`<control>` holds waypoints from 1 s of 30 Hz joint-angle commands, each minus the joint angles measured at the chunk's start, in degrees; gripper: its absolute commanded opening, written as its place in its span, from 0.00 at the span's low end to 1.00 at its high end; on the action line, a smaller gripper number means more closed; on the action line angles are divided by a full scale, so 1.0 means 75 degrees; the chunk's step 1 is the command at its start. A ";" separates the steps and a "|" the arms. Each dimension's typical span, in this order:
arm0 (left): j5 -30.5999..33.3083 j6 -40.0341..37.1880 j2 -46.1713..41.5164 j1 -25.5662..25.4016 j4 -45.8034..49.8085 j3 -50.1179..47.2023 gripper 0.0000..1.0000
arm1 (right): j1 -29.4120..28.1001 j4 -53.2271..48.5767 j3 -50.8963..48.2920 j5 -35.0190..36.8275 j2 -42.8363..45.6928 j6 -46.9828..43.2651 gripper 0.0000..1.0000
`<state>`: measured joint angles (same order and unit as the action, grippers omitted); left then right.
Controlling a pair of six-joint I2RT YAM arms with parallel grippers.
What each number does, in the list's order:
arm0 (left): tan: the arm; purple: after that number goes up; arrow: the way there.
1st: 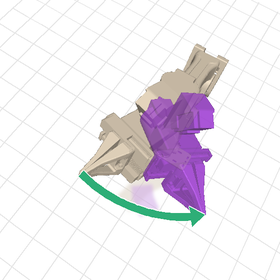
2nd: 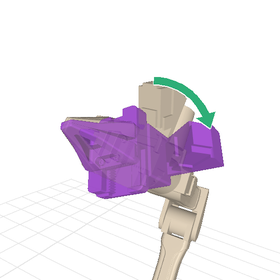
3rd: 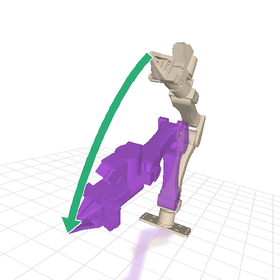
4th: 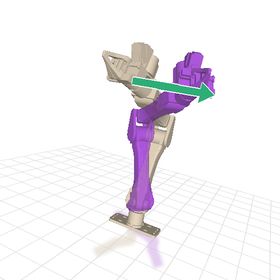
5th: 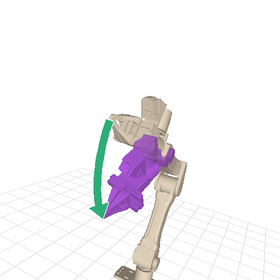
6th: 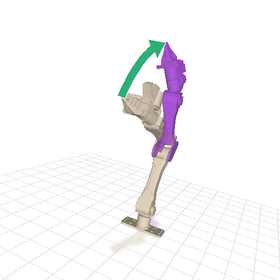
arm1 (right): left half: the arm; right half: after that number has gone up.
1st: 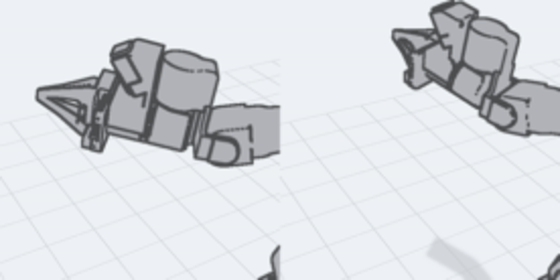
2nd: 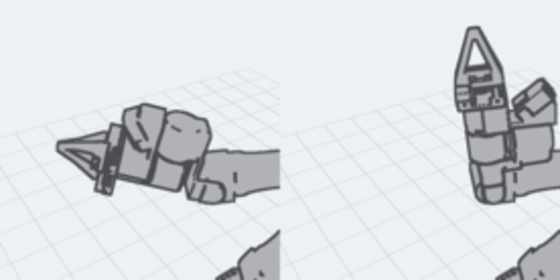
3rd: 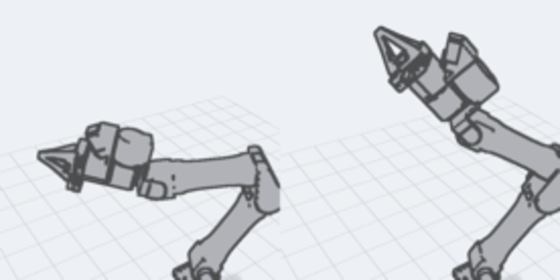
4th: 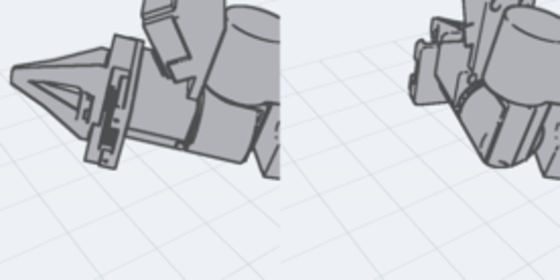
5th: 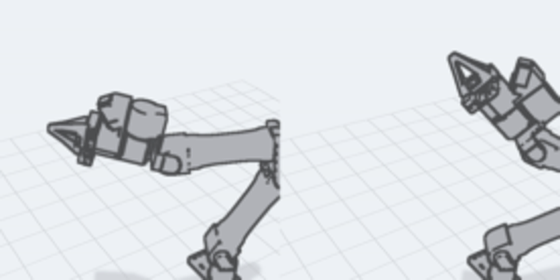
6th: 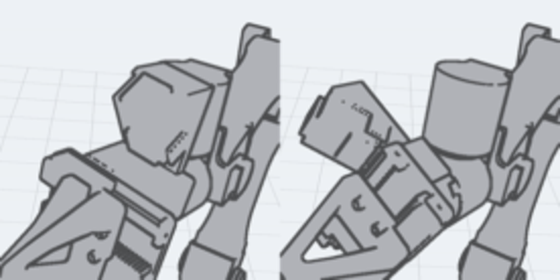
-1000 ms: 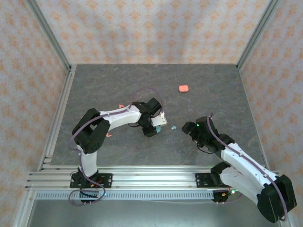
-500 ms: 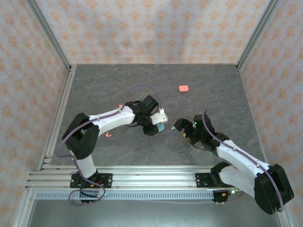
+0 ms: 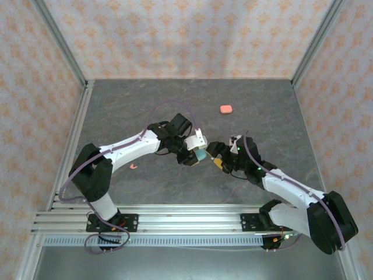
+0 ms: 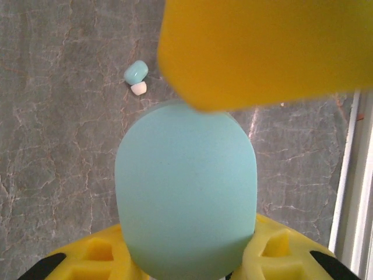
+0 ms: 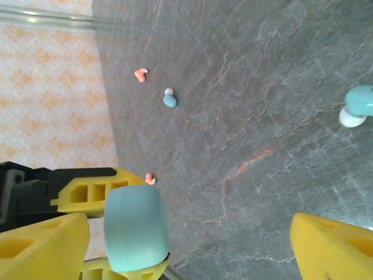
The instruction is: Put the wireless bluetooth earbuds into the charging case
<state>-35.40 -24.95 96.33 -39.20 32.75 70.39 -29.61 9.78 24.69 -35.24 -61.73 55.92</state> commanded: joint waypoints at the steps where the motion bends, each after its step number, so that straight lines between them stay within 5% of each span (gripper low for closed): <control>1: -0.0363 0.0126 -0.0294 0.0060 0.0133 0.0309 0.32 | -0.0120 0.0348 0.0415 -0.0262 -0.0184 -0.0075 0.87; 6: -0.0429 0.0110 -0.0305 0.0063 0.0190 0.0377 0.32 | -0.0240 0.0380 0.0711 -0.0506 -0.0688 -0.0059 0.74; 16: -0.0144 0.0245 -0.0696 0.0114 -0.0132 0.0032 0.37 | -0.0306 0.0942 0.0986 -0.0531 -0.0990 0.0512 0.16; 21: 0.0044 0.0974 -0.1639 0.0462 -0.0990 -0.0625 0.56 | -0.0305 0.0964 0.0967 0.0005 -0.0505 0.1138 0.12; 30: 0.0815 0.2923 -0.3746 0.1182 -0.1504 -0.1393 0.71 | -0.0310 -0.0523 0.1725 0.0524 0.0192 0.2198 0.08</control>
<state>-33.34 -10.61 72.31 -30.98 24.60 61.39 -31.83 9.15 35.00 -33.10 -62.46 67.64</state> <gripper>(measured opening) 0.697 0.221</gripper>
